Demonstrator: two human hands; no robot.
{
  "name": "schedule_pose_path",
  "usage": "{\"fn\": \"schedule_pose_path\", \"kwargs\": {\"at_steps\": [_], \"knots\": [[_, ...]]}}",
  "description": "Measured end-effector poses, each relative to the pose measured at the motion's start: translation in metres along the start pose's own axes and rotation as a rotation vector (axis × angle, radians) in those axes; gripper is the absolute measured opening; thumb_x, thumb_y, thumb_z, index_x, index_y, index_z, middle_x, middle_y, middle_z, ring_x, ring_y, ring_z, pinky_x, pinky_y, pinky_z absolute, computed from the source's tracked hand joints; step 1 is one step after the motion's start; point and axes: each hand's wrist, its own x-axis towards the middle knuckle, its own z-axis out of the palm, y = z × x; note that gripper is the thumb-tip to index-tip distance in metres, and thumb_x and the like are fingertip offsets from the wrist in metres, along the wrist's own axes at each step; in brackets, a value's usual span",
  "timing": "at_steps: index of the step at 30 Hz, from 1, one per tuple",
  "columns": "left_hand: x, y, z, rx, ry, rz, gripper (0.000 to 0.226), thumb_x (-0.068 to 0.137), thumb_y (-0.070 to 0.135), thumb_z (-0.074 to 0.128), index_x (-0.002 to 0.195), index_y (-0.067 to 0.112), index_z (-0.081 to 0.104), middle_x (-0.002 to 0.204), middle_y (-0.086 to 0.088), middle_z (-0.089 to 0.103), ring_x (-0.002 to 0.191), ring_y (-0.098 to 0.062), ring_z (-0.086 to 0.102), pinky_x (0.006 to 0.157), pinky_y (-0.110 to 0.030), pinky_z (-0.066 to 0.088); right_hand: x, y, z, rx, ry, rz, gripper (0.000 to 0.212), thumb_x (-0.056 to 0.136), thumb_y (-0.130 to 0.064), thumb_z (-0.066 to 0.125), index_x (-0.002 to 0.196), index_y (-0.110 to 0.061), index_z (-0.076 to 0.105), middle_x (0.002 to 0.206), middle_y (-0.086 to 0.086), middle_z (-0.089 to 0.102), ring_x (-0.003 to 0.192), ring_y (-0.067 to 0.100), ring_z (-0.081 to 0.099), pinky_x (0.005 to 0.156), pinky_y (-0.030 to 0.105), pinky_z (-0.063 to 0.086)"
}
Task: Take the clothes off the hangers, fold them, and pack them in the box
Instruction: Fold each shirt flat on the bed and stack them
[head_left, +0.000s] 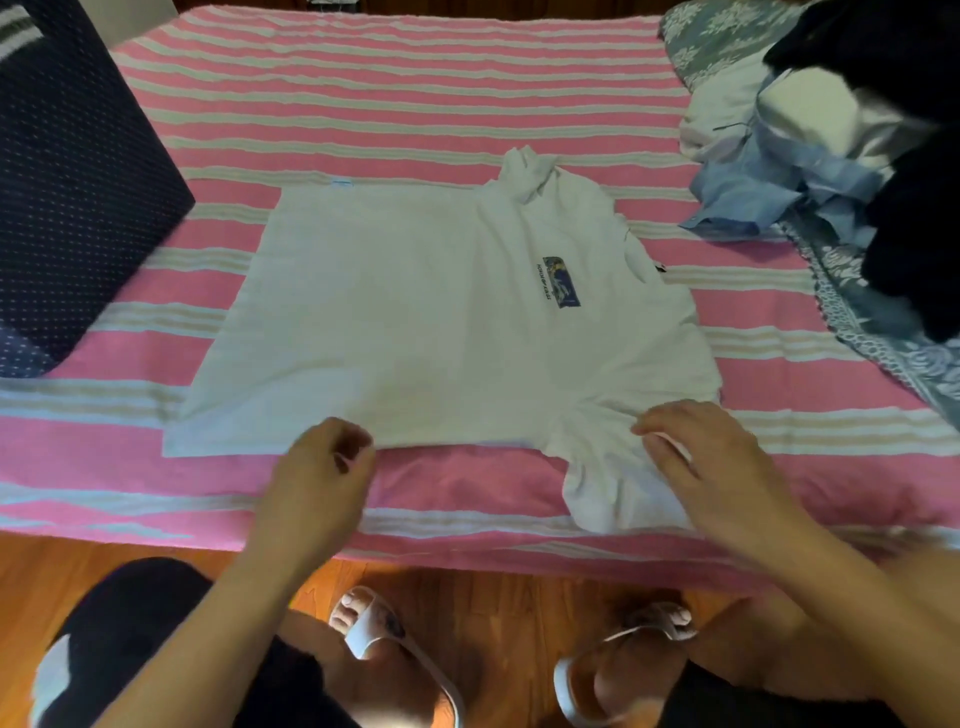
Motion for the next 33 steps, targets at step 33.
{"fn": "schedule_pose_path", "kwargs": {"at_steps": [33], "knots": [[-0.071, 0.072, 0.141, -0.366, -0.214, 0.204, 0.04, 0.094, 0.009, 0.064, 0.118, 0.04, 0.057, 0.112, 0.025, 0.061, 0.098, 0.001, 0.06, 0.075, -0.014, 0.049, -0.075, 0.022, -0.008, 0.864, -0.223, 0.995, 0.03, 0.095, -0.029, 0.068, 0.12, -0.023, 0.05, 0.106, 0.007, 0.07, 0.089, 0.022, 0.073, 0.075, 0.034, 0.06]]}}
